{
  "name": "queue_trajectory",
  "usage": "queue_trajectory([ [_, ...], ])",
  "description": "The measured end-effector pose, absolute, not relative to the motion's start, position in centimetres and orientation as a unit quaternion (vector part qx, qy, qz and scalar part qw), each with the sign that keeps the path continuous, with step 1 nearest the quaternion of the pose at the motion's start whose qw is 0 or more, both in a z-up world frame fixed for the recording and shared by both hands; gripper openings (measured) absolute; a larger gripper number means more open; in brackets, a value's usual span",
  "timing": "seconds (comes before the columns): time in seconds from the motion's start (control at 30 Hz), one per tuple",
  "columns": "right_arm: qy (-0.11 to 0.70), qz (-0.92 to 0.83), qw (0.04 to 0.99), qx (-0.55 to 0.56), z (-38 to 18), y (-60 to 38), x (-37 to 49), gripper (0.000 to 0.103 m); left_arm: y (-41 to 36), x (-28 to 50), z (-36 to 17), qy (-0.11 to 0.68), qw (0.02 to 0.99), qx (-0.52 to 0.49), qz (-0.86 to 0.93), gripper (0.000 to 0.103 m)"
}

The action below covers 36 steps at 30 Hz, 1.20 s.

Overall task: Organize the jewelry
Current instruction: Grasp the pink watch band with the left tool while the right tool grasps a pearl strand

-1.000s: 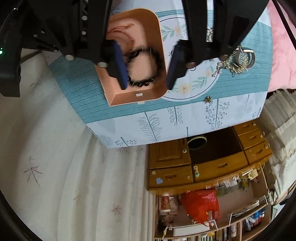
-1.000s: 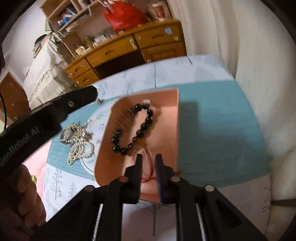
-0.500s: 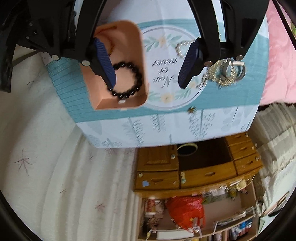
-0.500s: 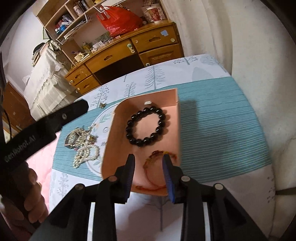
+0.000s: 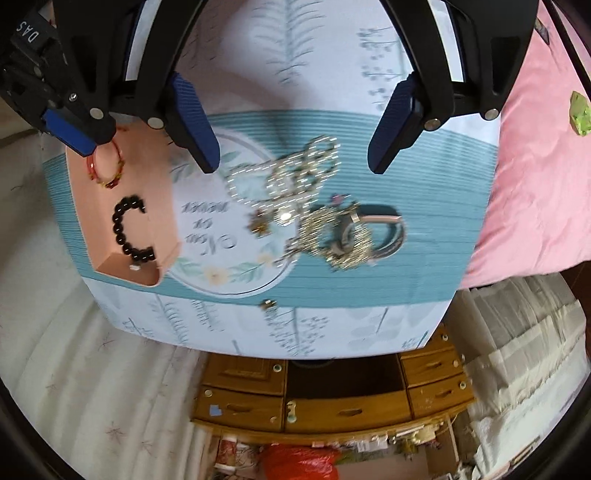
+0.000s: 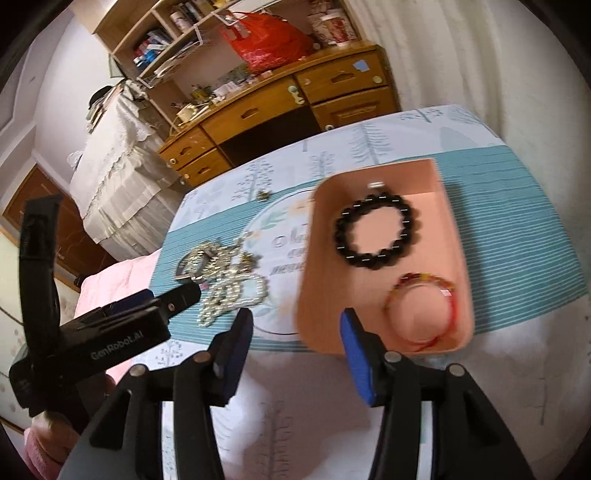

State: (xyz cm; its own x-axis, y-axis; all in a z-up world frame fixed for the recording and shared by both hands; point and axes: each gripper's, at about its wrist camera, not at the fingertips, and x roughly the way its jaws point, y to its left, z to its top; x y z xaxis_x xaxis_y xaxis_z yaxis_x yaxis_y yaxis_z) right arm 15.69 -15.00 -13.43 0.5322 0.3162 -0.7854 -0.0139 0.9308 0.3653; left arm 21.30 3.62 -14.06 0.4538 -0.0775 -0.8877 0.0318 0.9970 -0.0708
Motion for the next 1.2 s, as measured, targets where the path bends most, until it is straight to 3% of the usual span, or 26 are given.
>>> queue_trajectory([
  [0.2,0.478,0.108,0.861,0.136,-14.0,-10.7,16.2,0.065,7.8,22.6,-14.0,0.531,0.846,-0.022,-0.039,0.082],
  [0.3,0.476,0.115,0.863,0.122,-14.5,-8.3,16.4,0.071,9.6,23.7,-14.1,0.530,0.847,-0.012,-0.046,0.087],
  [0.83,0.455,0.102,0.881,-0.076,-19.4,0.5,19.5,0.071,12.1,28.2,-19.6,0.480,0.861,0.133,-0.101,0.089],
  [1.03,0.450,0.109,0.883,-0.081,-20.1,1.4,20.0,0.071,12.3,28.2,-20.5,0.457,0.869,0.140,-0.126,0.089],
  [1.13,0.461,0.104,0.879,-0.067,-20.4,1.6,20.4,0.068,12.5,28.3,-20.7,0.452,0.872,0.124,-0.142,0.089],
  [1.2,0.458,0.097,0.882,-0.060,-20.3,1.5,20.5,0.055,12.7,28.4,-20.9,0.449,0.873,0.111,-0.151,0.089],
])
